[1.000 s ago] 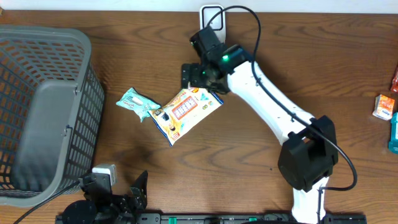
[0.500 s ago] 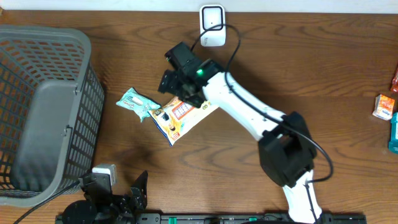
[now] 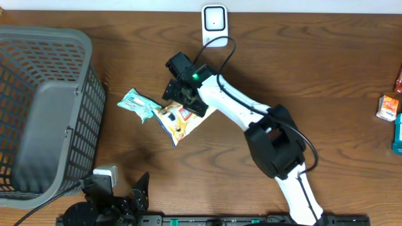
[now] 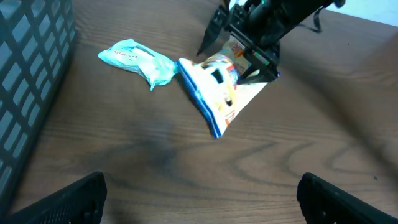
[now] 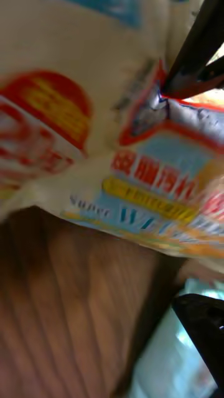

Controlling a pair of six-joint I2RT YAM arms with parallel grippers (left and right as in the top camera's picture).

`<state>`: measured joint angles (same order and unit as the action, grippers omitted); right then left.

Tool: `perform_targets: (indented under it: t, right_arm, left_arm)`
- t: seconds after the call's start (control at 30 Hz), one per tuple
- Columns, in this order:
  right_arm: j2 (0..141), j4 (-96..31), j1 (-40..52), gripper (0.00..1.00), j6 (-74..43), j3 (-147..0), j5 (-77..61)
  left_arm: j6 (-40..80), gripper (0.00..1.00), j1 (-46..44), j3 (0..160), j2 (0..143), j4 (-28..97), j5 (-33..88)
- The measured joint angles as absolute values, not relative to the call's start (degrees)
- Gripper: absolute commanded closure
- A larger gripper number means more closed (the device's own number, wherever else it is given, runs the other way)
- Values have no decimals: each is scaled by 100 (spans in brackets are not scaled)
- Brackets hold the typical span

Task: Scan the item barcode
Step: 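Reach the right gripper to the white snack bag and grasp it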

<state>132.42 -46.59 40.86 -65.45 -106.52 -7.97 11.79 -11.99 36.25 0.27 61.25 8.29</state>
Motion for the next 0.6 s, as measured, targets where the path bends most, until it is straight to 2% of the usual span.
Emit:
perform_targets:
  t: [0.03,0.1,0.13,0.17,0.4,0.6]
  right_arm:
    - [13270,-4689,4077,34,-6528,-10694,-805]
    - [13314,-4703,4073,75,-6536,-10720,-816]
    - [13347,-4716,4066,90,-6523,-10726,-816]
    - [13358,-4729,4056,99,-6486,-10726,-816]
    - [13294,-4737,3940,99,-5839,-10783,-1070]
    - [12899,-5358,3500,99,-4495,-10580,-1898]
  left_arm:
    - [1179,2,-1199,3625,27,6125,829]
    - [1177,2,-1199,3625,27,6128,829]
    - [1179,2,-1199,3625,27,6128,829]
    - [1179,2,-1199,3625,27,6128,829]
    - [1179,2,-1199,3625,27,6128,829]
    - [1177,2,-1199,3625,27,6125,829]
